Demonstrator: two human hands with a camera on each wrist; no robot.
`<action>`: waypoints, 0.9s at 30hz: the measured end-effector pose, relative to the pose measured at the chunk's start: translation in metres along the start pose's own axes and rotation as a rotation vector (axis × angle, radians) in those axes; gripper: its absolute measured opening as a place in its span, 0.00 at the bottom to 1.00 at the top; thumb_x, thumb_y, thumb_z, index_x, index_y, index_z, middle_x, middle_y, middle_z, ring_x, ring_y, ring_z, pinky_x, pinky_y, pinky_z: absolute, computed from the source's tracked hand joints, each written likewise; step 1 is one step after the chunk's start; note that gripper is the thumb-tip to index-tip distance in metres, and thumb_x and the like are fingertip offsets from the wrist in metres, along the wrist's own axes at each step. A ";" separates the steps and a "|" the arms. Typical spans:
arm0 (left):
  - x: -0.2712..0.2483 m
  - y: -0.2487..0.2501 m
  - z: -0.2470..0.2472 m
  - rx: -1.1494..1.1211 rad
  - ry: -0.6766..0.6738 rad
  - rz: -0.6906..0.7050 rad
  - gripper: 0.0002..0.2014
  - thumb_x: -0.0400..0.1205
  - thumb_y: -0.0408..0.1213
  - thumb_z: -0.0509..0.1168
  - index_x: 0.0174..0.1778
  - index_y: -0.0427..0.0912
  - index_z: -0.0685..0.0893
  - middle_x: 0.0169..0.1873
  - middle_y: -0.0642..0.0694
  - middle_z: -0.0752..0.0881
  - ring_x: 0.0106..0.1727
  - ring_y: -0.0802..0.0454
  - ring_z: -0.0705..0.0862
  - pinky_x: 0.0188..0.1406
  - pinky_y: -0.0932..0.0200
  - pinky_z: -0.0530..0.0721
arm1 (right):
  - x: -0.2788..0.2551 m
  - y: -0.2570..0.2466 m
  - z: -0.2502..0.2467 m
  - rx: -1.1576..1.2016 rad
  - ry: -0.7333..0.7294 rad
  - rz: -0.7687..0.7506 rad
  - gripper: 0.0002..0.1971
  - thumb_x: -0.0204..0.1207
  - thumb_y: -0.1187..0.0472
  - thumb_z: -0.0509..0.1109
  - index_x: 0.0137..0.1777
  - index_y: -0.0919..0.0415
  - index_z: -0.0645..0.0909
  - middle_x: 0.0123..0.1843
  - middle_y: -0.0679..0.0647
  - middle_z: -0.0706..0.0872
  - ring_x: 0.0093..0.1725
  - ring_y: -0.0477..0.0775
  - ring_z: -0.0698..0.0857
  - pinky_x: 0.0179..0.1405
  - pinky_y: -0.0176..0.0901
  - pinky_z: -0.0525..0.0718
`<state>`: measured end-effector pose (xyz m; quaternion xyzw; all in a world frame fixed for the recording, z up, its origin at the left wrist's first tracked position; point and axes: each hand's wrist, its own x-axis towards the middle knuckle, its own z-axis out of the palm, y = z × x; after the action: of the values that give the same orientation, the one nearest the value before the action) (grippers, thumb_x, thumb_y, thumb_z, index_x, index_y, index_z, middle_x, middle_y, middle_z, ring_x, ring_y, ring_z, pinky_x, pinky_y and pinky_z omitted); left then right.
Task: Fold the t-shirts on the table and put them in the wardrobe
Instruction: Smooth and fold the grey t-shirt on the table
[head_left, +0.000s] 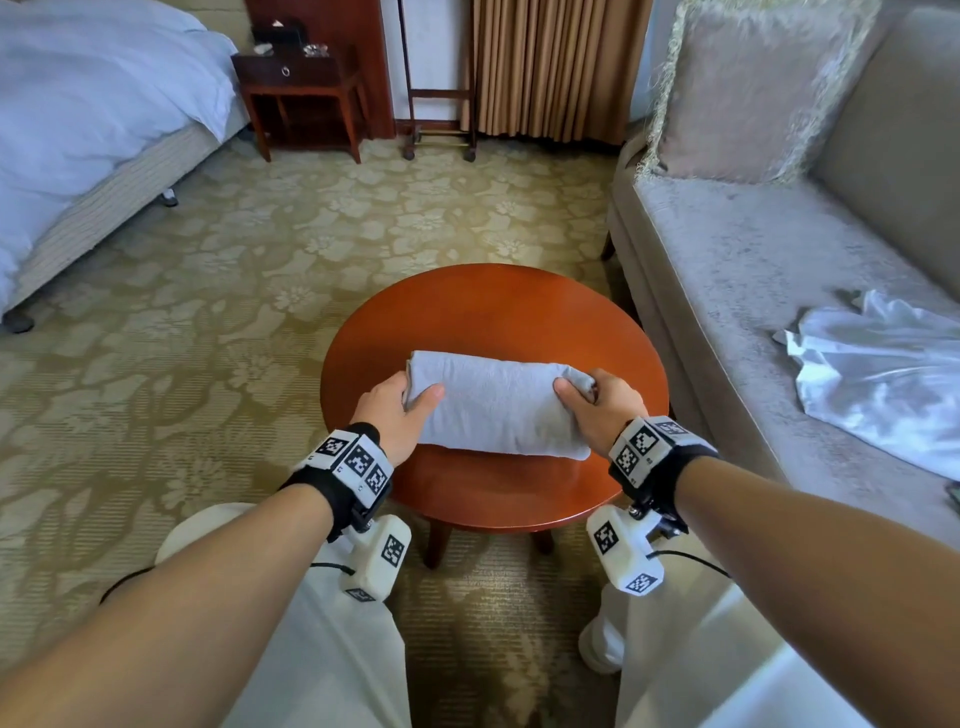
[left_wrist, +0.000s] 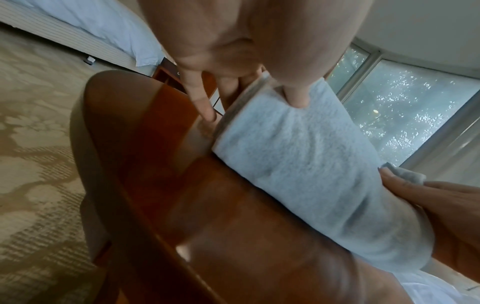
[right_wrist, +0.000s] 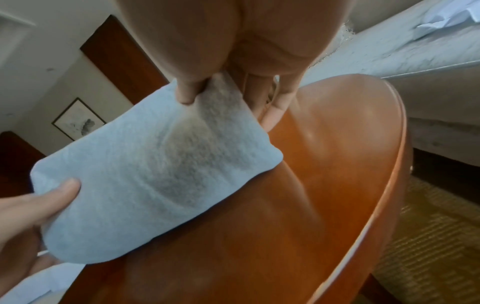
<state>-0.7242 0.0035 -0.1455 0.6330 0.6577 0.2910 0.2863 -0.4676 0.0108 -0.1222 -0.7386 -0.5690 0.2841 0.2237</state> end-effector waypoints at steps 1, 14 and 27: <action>0.002 -0.001 0.002 0.018 0.013 -0.022 0.18 0.85 0.54 0.61 0.59 0.45 0.84 0.50 0.50 0.88 0.51 0.49 0.85 0.51 0.53 0.82 | 0.002 -0.001 0.003 -0.008 0.005 0.025 0.19 0.80 0.40 0.63 0.48 0.58 0.75 0.40 0.53 0.82 0.35 0.49 0.78 0.29 0.41 0.71; 0.036 0.003 0.012 0.129 0.000 -0.384 0.27 0.80 0.53 0.68 0.22 0.45 0.64 0.21 0.49 0.69 0.23 0.49 0.68 0.24 0.58 0.63 | 0.036 -0.003 0.024 -0.062 -0.023 0.265 0.30 0.77 0.34 0.63 0.62 0.62 0.78 0.49 0.58 0.82 0.37 0.57 0.79 0.33 0.44 0.74; 0.032 0.033 0.018 0.368 0.193 -0.114 0.37 0.72 0.59 0.72 0.73 0.50 0.66 0.71 0.46 0.67 0.73 0.46 0.66 0.70 0.46 0.66 | 0.026 -0.006 0.030 -0.335 0.236 -0.135 0.34 0.72 0.36 0.64 0.75 0.51 0.63 0.78 0.50 0.63 0.77 0.54 0.62 0.74 0.58 0.63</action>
<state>-0.6896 0.0364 -0.1336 0.6055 0.7590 0.2085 0.1175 -0.4871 0.0375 -0.1449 -0.7538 -0.6264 0.0814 0.1813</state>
